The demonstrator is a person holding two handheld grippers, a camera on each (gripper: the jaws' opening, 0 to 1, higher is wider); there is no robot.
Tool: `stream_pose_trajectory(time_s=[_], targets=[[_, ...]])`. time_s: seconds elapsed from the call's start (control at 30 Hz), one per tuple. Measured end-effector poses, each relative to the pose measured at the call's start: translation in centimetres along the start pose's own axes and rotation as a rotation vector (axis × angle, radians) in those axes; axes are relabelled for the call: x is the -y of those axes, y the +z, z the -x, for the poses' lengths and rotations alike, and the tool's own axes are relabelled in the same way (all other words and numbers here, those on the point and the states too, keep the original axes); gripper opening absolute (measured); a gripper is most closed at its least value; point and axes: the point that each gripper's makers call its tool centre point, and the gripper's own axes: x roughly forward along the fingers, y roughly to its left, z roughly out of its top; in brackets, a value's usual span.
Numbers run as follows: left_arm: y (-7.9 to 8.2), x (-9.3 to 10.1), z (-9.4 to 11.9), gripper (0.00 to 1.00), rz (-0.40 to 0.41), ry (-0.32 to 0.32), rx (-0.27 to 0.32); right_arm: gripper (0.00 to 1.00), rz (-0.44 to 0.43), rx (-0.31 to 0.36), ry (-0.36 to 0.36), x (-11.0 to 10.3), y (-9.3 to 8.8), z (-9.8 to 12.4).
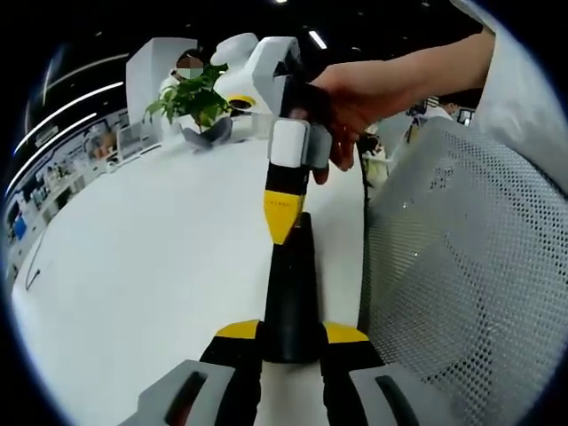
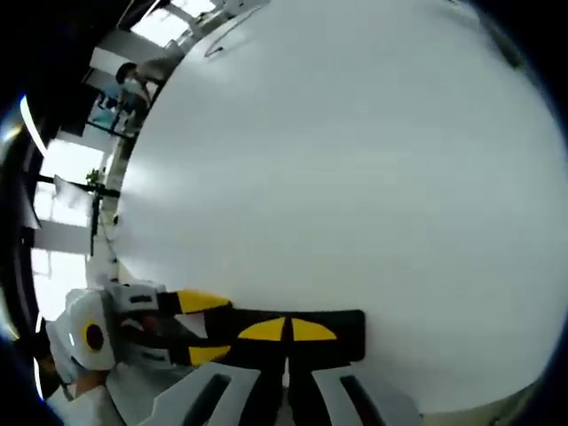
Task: Press the specified remote control buttons in sequence, fully releasing each button before pressing the next.
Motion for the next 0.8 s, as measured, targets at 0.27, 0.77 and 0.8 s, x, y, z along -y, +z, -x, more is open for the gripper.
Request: stream_pose_trajectory(time_s=[0.27,0.77,0.8], targets=[[0.0,0.0,0.0,0.24,-0.007,-0.003,-0.003,0.00,0.041,-0.016,-0.002,-0.4,-0.3,0.0],[0.0,0.0,0.0,0.24,-0.002,-0.001,-0.004,0.00,0.094,-0.096,-0.080,0.1,-0.1,-0.3],[0.0,0.0,0.0,0.24,-0.001,-0.002,-0.004,0.00,0.098,-0.097,-0.088,0.1,-0.1,-0.4]])
